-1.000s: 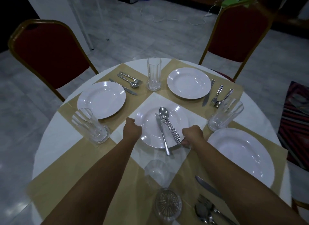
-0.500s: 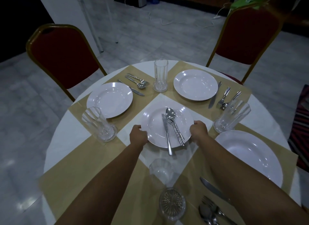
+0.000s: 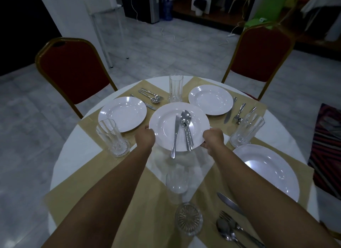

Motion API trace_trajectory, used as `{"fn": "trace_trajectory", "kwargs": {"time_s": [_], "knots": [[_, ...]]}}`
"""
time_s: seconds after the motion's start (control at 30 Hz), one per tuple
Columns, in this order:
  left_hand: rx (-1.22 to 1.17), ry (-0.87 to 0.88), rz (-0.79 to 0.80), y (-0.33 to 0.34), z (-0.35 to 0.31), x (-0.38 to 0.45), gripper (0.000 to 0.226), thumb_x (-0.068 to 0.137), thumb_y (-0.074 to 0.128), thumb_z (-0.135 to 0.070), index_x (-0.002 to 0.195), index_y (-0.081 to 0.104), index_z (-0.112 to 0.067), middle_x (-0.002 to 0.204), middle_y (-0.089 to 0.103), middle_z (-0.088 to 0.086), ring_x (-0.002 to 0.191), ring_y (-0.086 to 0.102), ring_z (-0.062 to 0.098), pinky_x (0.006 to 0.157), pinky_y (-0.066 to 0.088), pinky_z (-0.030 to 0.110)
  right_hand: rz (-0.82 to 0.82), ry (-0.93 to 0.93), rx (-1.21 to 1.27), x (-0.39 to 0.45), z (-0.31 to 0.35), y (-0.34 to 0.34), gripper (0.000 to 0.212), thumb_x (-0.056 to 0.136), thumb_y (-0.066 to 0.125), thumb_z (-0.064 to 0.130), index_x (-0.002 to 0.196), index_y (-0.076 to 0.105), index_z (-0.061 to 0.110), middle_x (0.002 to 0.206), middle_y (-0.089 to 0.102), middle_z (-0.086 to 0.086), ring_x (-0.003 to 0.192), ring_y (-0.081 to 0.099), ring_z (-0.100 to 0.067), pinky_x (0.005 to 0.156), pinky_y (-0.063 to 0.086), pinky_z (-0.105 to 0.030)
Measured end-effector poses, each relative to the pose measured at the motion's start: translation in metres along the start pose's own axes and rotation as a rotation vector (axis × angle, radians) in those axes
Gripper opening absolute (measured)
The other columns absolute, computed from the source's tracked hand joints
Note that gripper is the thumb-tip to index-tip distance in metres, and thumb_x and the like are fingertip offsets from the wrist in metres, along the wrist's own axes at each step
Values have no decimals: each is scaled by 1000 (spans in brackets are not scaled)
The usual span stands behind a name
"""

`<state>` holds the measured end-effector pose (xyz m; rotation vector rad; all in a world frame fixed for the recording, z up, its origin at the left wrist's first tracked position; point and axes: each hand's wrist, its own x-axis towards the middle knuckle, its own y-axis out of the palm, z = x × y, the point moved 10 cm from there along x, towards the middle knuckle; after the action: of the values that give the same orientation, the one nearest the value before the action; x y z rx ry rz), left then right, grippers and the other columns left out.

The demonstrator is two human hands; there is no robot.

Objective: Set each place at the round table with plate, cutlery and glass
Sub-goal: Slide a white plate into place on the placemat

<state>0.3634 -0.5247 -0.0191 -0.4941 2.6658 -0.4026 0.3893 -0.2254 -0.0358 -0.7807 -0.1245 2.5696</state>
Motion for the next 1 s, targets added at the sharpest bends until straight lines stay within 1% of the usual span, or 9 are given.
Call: {"fn": "trace_trajectory", "kwargs": {"time_s": [0.13, 0.2, 0.27, 0.43, 0.57, 0.63, 0.77, 0.87, 1.0], "knots": [[-82, 96, -36, -24, -32, -23, 31, 86, 45, -3, 105, 70, -4, 98, 67, 12, 88, 60, 26, 76, 46, 31, -21, -39, 155, -43, 27, -6, 29, 81, 42, -4, 74, 62, 16, 103, 68, -12, 92, 67, -32, 69, 61, -45], [-145, 89, -51, -38, -41, -31, 35, 90, 47, -6, 120, 65, -6, 116, 66, 8, 103, 60, 25, 85, 47, 27, -3, -80, 235, -68, 44, -7, 31, 85, 43, -6, 81, 64, 16, 101, 67, -9, 88, 65, -27, 63, 59, -37], [-186, 91, -47, -51, -50, -38, 40, 91, 48, -8, 129, 59, -10, 131, 60, 2, 116, 57, 21, 86, 42, 23, 21, -119, 288, -95, 59, -7, 33, 86, 41, -8, 95, 63, 15, 99, 65, -6, 85, 63, -24, 58, 56, -32], [-293, 133, -44, -97, -72, -59, 44, 87, 49, -10, 129, 61, -15, 125, 63, -1, 107, 59, 17, 93, 46, 27, 49, -157, 375, -169, 78, -4, 31, 87, 39, -12, 102, 57, 7, 86, 61, -5, 70, 60, -18, 52, 53, -29], [-242, 193, -115, -150, -78, -79, 40, 90, 47, -10, 126, 64, -13, 127, 64, 2, 104, 59, 16, 87, 44, 22, 106, -175, 423, -227, 74, 19, 35, 85, 38, -12, 104, 58, 9, 89, 64, -5, 70, 64, -19, 52, 55, -29], [-221, 211, -142, -177, -76, -84, 38, 88, 48, -12, 122, 67, -14, 123, 66, 2, 104, 61, 19, 85, 46, 23, 145, -179, 452, -250, 64, 36, 44, 83, 37, -12, 113, 59, 11, 99, 66, -6, 79, 66, -22, 52, 57, -29], [-173, 242, -150, -230, -60, -87, 35, 85, 51, -12, 113, 70, -13, 114, 69, 2, 97, 62, 20, 82, 47, 26, 206, -91, 463, -291, 27, 72, 43, 82, 39, -13, 122, 52, -6, 112, 63, -19, 83, 67, -28, 54, 59, -32], [-132, 228, -124, -258, -36, -80, 33, 83, 50, -11, 107, 73, -13, 98, 70, 2, 86, 61, 22, 75, 49, 28, 243, -49, 476, -314, 0, 97, 45, 80, 40, -13, 125, 47, -8, 115, 61, -22, 87, 67, -32, 60, 61, -36], [-88, 176, -78, -282, 3, -73, 18, 78, 50, -9, 69, 65, -13, 61, 51, 0, 63, 45, 21, 53, 34, 23, 230, -15, 467, -336, -38, 123, 42, 81, 43, -10, 123, 44, -3, 115, 60, -18, 83, 67, -26, 57, 60, -33]]}}
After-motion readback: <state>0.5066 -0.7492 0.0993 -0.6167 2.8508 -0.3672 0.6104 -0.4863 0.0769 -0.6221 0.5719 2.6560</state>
